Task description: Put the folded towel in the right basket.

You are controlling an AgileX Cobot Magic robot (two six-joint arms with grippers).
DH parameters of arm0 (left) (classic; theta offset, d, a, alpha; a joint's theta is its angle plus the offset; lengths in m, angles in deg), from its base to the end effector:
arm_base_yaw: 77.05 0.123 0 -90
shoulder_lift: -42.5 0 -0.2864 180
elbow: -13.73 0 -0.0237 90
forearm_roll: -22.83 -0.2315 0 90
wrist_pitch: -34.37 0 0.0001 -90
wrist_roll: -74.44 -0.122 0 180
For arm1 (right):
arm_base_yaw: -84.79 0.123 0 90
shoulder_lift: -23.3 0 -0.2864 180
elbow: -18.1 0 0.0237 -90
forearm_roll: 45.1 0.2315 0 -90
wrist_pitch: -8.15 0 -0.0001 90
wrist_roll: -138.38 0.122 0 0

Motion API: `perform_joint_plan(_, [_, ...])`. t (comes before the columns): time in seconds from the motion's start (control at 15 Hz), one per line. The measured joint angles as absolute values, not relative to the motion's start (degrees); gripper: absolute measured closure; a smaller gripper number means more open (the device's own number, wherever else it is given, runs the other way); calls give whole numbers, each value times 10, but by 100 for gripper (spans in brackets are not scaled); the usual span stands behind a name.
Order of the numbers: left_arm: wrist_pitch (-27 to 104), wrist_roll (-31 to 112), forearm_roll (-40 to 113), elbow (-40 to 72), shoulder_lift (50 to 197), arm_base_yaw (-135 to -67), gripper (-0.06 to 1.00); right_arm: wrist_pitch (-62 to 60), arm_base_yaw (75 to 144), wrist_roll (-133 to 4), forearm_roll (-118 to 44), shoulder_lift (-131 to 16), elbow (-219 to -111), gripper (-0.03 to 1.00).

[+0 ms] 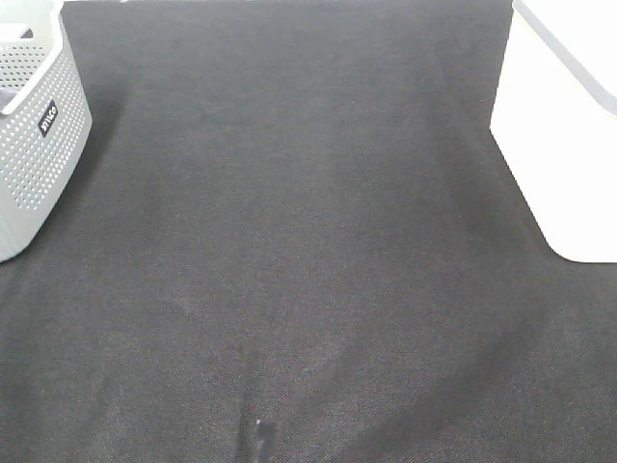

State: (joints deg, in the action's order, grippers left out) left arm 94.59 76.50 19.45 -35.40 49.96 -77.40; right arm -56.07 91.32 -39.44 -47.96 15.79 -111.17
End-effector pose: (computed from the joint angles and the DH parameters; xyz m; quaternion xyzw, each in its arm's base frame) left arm 0.0050 0.0062 0.2525 -0.0136 0.8513 0.0185 0.5242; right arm 0.0038 -0.0051 0.2370 -0.0320 0.8757 0.0117 0.4816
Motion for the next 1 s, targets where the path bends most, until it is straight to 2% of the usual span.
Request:
perform_joint_plan(0.33, [946,765,195,-354,500,-774,-4,-558,865,-390,-478,158,-1112,-1])
perform_joint_plan(1.0, [946,765,195,-354,500,-774,-4,-557,865,-386,-478,158,-1112,-1])
